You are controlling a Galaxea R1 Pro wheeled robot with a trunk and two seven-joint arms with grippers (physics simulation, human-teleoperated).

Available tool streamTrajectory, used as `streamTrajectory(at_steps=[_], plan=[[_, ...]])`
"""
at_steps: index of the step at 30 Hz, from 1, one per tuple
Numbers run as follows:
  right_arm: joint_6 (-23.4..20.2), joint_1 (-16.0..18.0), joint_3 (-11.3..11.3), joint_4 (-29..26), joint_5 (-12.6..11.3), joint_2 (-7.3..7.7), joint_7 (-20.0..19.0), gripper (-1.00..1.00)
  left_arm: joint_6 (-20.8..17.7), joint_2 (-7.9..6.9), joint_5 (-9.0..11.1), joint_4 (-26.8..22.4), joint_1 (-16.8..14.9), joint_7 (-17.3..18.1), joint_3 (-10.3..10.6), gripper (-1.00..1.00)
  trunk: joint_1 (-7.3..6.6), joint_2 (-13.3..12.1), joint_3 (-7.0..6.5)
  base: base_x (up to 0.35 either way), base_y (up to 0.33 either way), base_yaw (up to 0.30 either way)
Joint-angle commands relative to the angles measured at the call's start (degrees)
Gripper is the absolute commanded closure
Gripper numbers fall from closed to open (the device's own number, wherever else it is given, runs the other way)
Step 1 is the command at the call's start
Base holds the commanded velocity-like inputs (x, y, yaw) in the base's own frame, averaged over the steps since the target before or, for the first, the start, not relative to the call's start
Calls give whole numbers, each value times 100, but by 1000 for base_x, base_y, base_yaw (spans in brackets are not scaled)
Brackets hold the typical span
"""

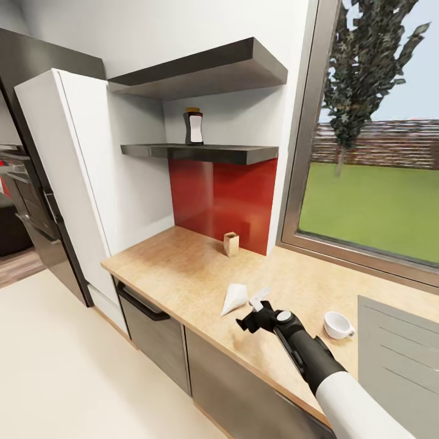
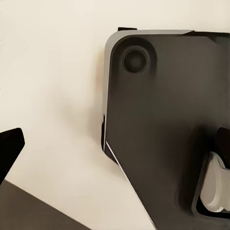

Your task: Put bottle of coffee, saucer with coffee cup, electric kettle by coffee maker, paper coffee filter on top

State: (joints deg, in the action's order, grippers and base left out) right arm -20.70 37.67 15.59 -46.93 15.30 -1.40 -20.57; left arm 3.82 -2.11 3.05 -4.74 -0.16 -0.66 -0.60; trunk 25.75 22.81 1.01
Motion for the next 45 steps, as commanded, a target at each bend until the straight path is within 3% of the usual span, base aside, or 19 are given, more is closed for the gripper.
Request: streamTrajectory(at_steps=[1,9,40,45], plan=[[-22,3,-4,-6,78,-1,-47,-100,14,0,33,-1,-2,-5,-2,-100,3,11,11,26,0,0],[-13,3,5,8,252,0,-100,-100,14,11,16,-1,-1,-5,-2,-100,3,11,11,178,0,0],[13,3,14,8,271,3,-105,-100,10,3,36,0,4,-5,-9,-100,3,11,11,90,0,0],[88,3,14,18,489,12,-119,-100,13,16,35,3,6,-5,-10,-100,3,11,11,44,0,0]])
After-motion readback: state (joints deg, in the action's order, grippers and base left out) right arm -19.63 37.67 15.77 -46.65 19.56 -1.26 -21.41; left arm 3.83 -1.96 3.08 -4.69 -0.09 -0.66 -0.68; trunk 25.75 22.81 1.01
